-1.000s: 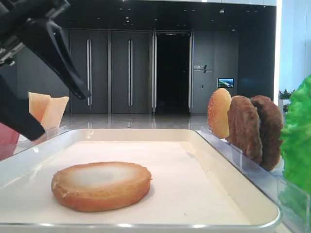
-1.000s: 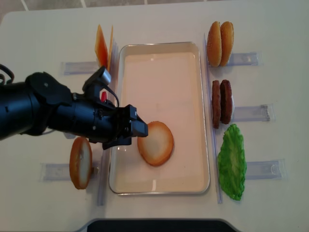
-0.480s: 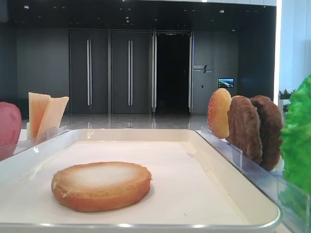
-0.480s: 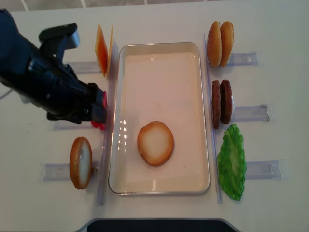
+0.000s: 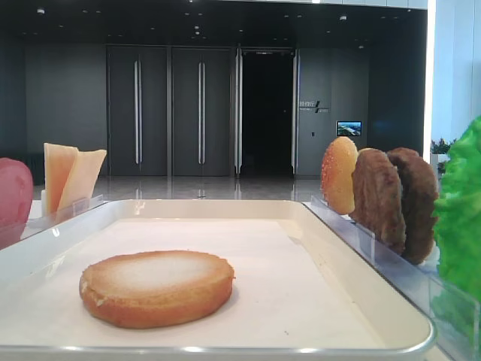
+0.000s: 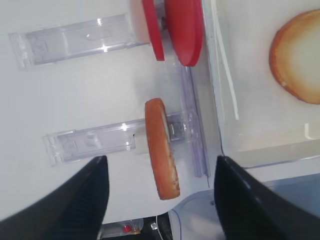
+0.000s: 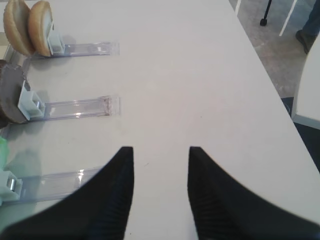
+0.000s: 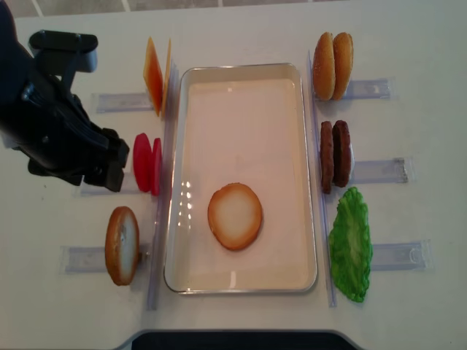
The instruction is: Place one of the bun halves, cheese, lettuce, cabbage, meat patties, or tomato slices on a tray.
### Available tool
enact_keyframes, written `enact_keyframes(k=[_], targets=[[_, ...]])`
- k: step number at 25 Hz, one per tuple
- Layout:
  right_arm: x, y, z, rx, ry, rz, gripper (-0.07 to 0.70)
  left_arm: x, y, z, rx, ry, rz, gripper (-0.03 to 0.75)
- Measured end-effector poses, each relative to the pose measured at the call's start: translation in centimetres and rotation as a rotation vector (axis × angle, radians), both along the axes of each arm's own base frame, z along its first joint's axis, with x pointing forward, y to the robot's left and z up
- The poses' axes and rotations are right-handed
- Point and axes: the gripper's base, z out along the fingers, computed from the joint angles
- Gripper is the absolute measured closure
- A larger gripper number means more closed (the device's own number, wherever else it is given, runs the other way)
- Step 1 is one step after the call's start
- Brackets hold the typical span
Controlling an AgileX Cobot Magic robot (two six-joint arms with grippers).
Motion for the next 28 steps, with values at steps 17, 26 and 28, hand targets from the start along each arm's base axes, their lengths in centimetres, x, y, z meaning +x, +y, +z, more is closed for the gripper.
enact_keyframes(k=[17,26,28], targets=[[0.0,0.0,0.0,0.0,0.0,0.0,0.349,0.6,9.5,1.1,0.021,-0.038,0.251,0.213],[0.0,0.0,0.0,0.0,0.0,0.0,0.349,-2.7,9.2,4.1,-0.015,-0.182,0.194,0.252],[0.0,0.0,0.0,0.0,0.0,0.0,0.349,-4.0,9.0,4.6,-0.022,-0.217,0.189,0.265]])
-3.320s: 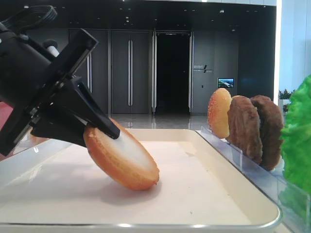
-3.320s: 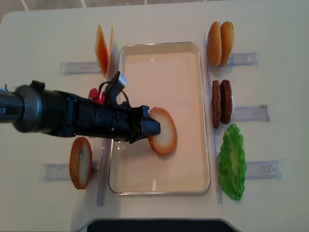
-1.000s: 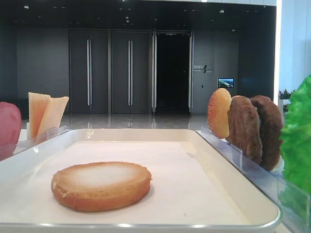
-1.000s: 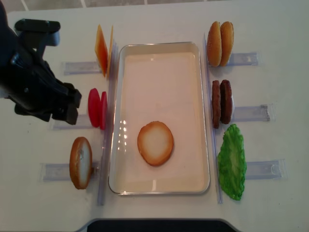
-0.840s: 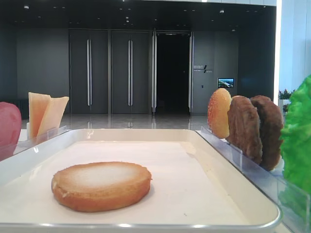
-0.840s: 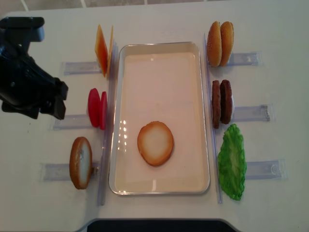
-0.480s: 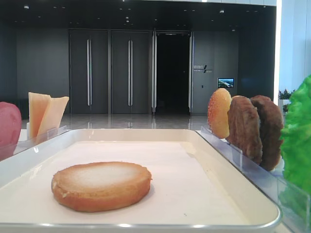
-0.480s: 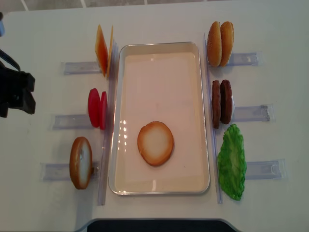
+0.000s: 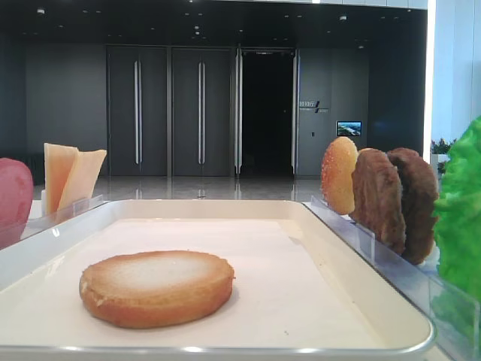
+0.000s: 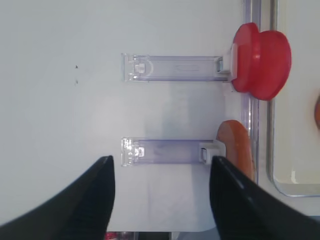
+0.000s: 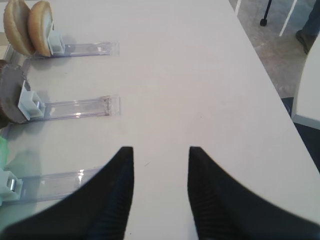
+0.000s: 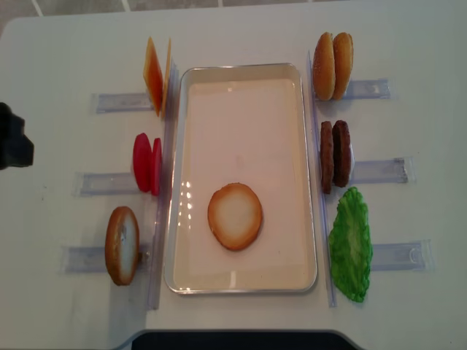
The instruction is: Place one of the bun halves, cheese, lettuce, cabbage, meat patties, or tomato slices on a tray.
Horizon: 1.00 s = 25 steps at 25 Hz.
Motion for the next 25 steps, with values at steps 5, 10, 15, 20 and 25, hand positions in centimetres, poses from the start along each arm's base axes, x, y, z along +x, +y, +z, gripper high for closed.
enact_keyframes(k=[5,10,15,20,25], targets=[[0.0,0.0,0.0,0.0,0.0,0.0,0.349,-4.2,-0.2,-1.3,0.003,-0.026,-0.009,0.272],[0.0,0.0,0.0,0.0,0.0,0.0,0.349,-8.7,-0.4,-3.8,0.021,-0.073,-0.04,0.272],[0.0,0.0,0.0,0.0,0.0,0.0,0.349,-12.1,-0.6,-6.2,0.04,-0.2,-0.058,0.272],[0.0,0.0,0.0,0.0,0.0,0.0,0.349,-14.5,-0.7,-7.6,0.051,-0.332,-0.058,0.272],[0.0,0.0,0.0,0.0,0.0,0.0,0.349,-16.5,-0.8,-7.5,0.063,-0.489,-0.055,0.272]])
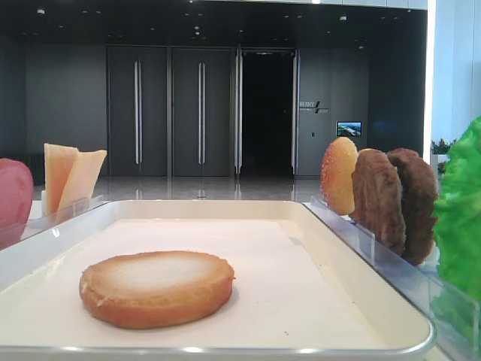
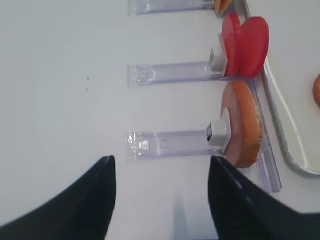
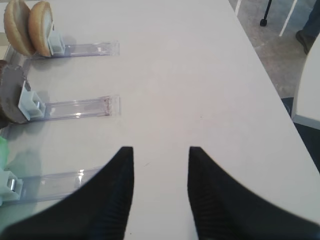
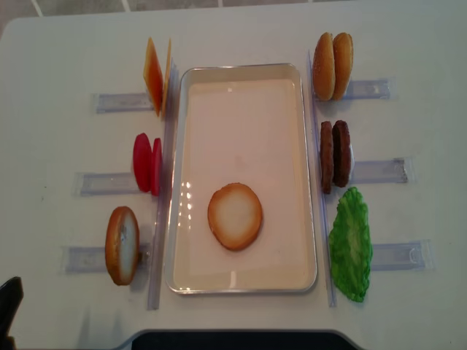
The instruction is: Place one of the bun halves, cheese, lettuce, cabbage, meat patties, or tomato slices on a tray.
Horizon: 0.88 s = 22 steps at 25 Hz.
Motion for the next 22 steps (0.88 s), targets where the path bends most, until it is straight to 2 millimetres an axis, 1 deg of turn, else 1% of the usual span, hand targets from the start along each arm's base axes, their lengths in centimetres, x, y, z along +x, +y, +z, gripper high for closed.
enact_keyframes(k=[2,5,22], targets=[[0.0,0.0,0.0,0.0,0.0,0.0,0.349,-0.78,-0.04,-0.28,0.003,-0.06,-0.001,0.272],[0.0,0.0,0.0,0.0,0.0,0.0,0.349,-1.3,-0.06,-0.44,0.005,-0.104,-0.001,0.272],[0.0,0.0,0.0,0.0,0.0,0.0,0.349,-1.23,-0.06,-0.45,0.006,-0.109,-0.001,0.272]])
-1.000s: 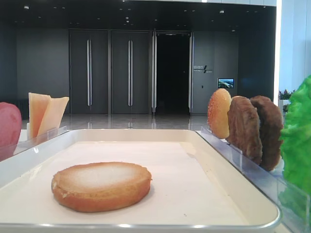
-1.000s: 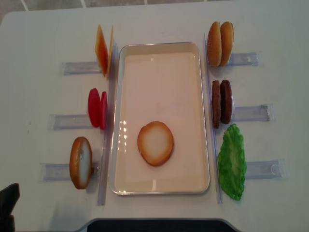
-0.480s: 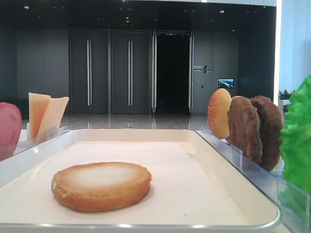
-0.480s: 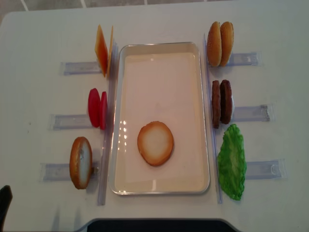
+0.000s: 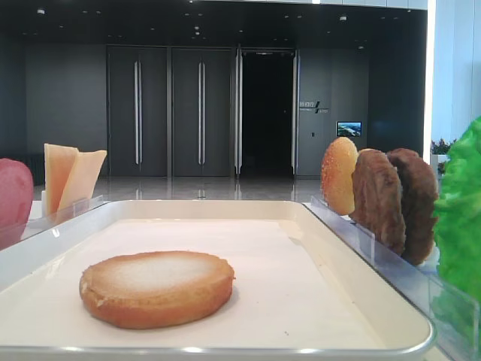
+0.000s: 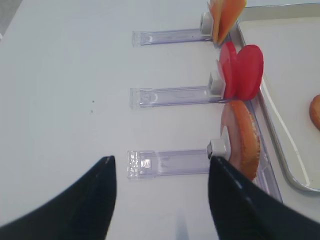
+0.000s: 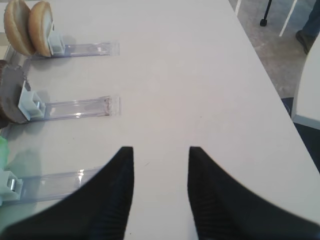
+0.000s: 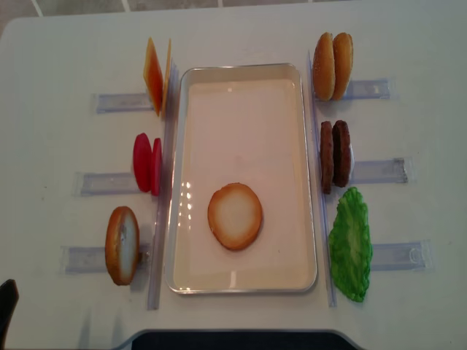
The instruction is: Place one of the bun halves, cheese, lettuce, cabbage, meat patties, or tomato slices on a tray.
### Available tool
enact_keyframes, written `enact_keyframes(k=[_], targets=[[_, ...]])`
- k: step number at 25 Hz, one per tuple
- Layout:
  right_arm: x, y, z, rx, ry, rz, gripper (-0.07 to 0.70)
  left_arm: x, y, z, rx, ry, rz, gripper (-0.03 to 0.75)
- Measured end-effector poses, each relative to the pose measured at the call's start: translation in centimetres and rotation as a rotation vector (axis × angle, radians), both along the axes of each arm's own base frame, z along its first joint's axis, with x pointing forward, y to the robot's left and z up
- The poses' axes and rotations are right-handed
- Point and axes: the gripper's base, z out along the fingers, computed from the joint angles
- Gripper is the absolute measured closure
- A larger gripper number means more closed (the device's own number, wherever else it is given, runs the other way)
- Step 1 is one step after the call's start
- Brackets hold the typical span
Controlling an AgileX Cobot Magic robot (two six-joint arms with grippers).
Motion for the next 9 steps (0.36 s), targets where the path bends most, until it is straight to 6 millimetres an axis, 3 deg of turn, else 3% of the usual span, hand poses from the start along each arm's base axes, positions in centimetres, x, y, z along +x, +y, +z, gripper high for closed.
enact_keyframes(k=[9], targets=[[0.0,0.0,0.0,0.0,0.0,0.0,0.349,0.0,0.0,0.0,-0.001,0.0,0.0,0.272]])
